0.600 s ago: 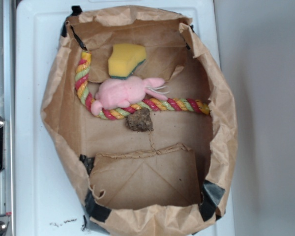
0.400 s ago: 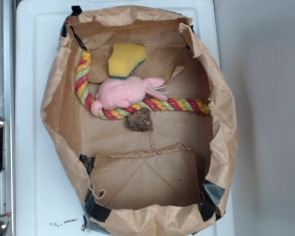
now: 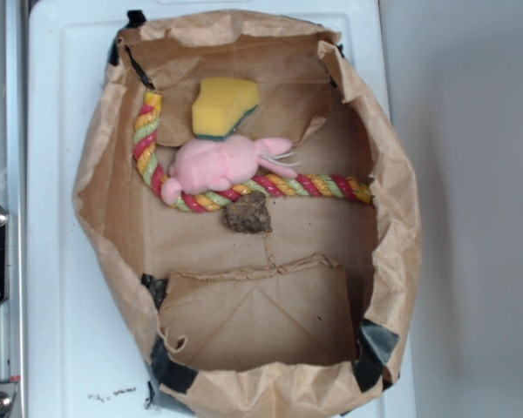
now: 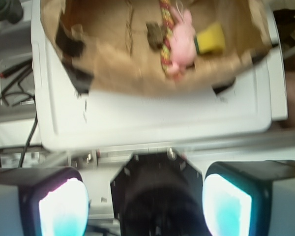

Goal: Grab the rock.

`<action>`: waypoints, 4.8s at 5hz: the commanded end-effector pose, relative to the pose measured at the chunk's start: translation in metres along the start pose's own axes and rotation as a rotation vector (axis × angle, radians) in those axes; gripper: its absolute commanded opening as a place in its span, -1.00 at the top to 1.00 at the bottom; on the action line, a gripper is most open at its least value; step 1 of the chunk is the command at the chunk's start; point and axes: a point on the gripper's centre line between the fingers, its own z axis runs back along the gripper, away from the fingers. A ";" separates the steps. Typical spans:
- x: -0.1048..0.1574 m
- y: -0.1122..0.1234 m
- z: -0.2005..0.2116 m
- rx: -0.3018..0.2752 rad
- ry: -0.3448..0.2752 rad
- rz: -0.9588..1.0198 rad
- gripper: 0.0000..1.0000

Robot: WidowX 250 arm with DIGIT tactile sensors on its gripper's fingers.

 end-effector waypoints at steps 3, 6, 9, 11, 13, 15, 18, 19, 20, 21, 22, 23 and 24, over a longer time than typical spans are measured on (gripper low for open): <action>0.099 0.033 -0.028 0.065 -0.149 -0.548 -1.00; 0.099 0.033 -0.028 0.065 -0.149 -0.548 -1.00; 0.107 0.035 -0.075 0.038 -0.104 -1.067 -1.00; 0.126 0.034 -0.106 -0.045 -0.106 -1.156 -1.00; 0.132 0.038 -0.107 -0.177 -0.145 -1.225 -1.00; 0.132 0.038 -0.107 -0.177 -0.145 -1.225 -1.00; 0.127 0.017 -0.127 -0.146 -0.185 -1.318 -1.00; 0.129 0.008 -0.126 -0.137 -0.203 -1.332 -1.00; 0.127 0.003 -0.130 -0.136 -0.187 -1.350 -1.00; 0.121 -0.007 -0.135 -0.157 -0.171 -1.383 -1.00; 0.116 -0.015 -0.137 -0.167 -0.164 -1.407 -1.00; 0.114 -0.017 -0.147 -0.158 -0.122 -1.417 -1.00; 0.117 -0.009 -0.161 -0.142 -0.080 -1.384 -1.00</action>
